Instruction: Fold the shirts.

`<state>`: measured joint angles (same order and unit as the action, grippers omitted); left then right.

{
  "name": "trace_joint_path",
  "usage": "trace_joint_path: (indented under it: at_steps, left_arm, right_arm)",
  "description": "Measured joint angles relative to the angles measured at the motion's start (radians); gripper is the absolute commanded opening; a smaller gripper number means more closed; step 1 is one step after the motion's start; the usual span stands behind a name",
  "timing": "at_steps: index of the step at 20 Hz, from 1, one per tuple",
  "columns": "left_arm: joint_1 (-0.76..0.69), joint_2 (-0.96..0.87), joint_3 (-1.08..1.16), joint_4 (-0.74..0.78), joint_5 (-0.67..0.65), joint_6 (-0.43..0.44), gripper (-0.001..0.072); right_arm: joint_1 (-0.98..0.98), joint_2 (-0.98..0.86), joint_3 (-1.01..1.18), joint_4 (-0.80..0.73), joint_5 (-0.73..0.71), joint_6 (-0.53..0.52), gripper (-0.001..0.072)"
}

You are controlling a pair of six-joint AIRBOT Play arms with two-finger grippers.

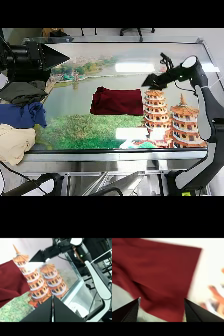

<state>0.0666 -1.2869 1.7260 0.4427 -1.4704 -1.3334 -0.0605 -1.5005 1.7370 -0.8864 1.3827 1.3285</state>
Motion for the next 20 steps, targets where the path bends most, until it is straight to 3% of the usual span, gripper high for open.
trace_joint_path:
  at_steps: [6,11,12,13,14,15,20]
  left_arm:
    - [0.000,0.000,0.000,0.005,0.003,0.001,0.0014]
    - [0.000,0.000,0.000,0.008,0.004,0.003,0.0014]
    - [0.000,0.000,0.000,0.008,0.004,0.003,0.0015]
    - [0.000,0.000,0.000,0.008,0.004,0.003,0.0015]
    - [0.000,0.000,0.000,0.008,0.004,0.003,0.0015]
    - [0.000,0.000,0.000,0.008,0.004,0.003,0.0014]
    - [0.000,0.000,0.000,0.008,0.004,0.002,0.0015]
  right_arm:
    - [0.018,-0.065,-0.116,-0.040,-0.074,-0.020,0.0617]
    - [0.057,-0.111,-0.132,0.025,-0.102,-0.069,0.0590]
    - [0.063,-0.115,-0.132,0.036,-0.111,-0.080,0.0510]
    - [0.067,-0.119,-0.134,0.040,-0.123,-0.087,0.0356]
    - [0.069,-0.122,-0.135,0.040,-0.134,-0.098,0.0125]
    - [0.071,-0.124,-0.135,0.055,-0.136,-0.112,0.0032]
    - [0.068,-0.064,-0.080,0.193,-0.093,-0.178,0.0016]
